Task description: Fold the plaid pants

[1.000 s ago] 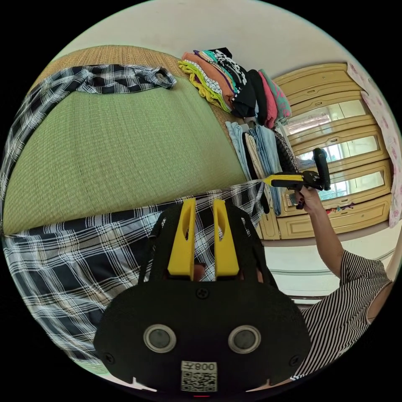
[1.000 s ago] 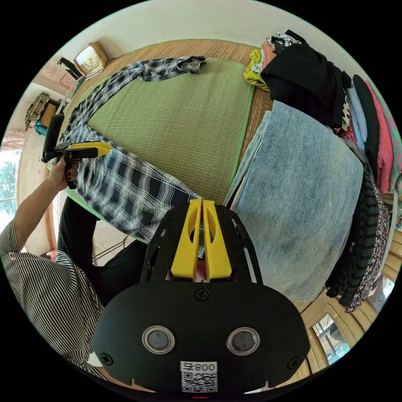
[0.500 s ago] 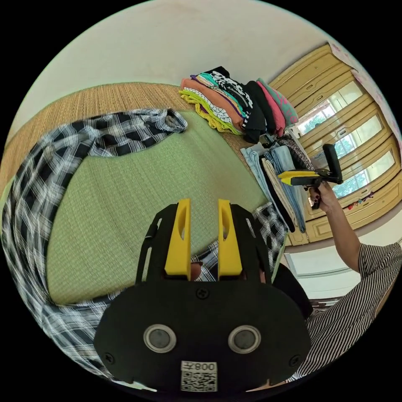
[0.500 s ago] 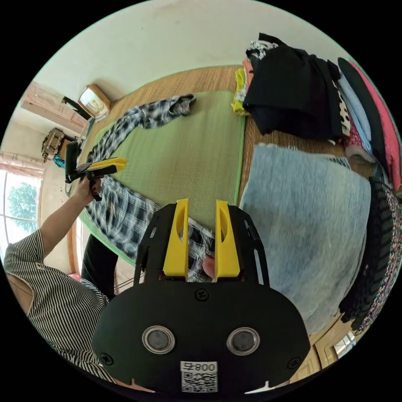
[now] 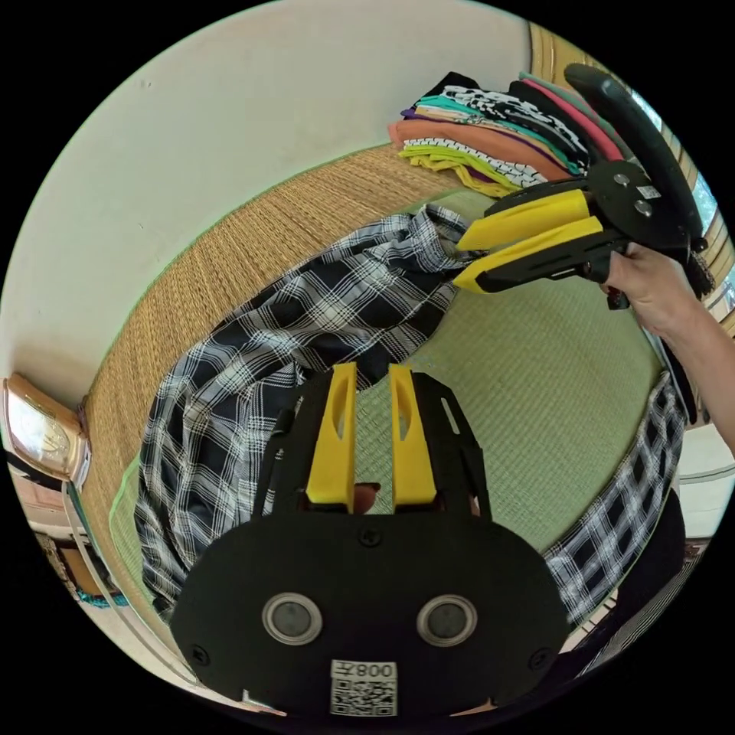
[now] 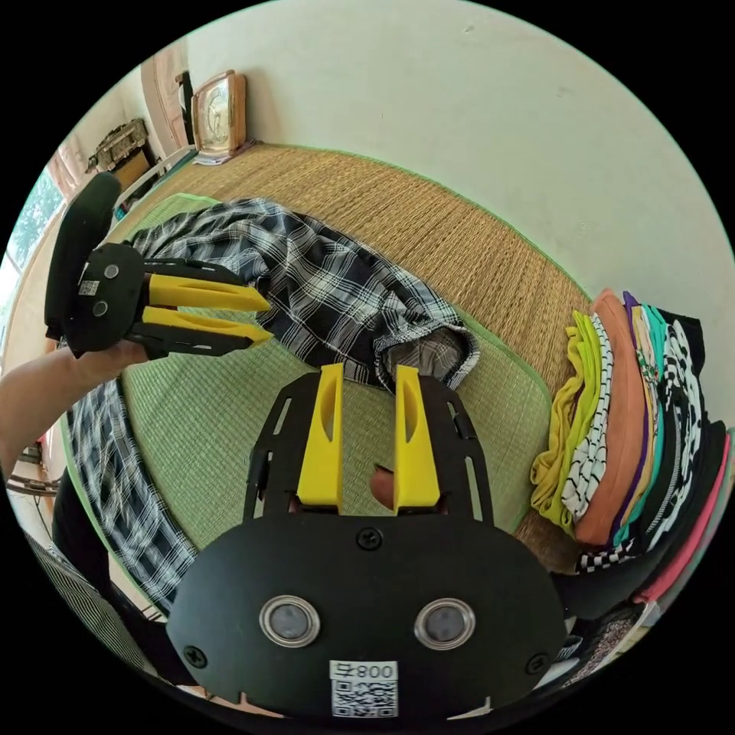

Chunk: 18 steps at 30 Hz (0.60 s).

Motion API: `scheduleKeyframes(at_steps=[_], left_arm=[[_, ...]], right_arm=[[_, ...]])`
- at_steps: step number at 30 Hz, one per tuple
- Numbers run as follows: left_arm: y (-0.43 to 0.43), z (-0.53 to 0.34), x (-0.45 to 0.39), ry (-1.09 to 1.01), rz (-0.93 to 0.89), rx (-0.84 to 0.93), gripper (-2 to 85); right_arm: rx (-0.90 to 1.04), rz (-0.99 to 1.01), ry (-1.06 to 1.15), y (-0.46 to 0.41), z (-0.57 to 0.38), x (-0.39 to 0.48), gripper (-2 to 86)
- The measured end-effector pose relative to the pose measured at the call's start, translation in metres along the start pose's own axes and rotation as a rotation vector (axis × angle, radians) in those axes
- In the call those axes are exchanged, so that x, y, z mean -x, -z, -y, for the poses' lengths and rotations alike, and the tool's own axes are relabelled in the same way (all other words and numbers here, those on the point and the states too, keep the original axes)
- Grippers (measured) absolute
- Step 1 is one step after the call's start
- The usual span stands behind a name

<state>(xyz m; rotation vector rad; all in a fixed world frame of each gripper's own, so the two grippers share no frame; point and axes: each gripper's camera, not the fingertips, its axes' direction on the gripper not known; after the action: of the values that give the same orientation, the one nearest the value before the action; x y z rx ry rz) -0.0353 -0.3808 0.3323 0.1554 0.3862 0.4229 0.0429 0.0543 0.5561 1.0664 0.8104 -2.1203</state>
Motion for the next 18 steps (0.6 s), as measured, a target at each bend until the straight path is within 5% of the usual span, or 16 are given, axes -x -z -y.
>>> scheduleKeyframes(at_steps=[10, 18], left_arm=[[0.021, 0.007, -0.019, -0.008, -0.27, -0.147, 0.6], [0.046, 0.042, -0.053, -0.108, -0.464, -0.237, 6.6]], right_arm=[[-0.135, 0.13, -0.132, 0.087, -0.109, -0.08, 0.4], [-0.192, 0.253, -0.214, 0.095, -0.235, -0.08, 0.4]])
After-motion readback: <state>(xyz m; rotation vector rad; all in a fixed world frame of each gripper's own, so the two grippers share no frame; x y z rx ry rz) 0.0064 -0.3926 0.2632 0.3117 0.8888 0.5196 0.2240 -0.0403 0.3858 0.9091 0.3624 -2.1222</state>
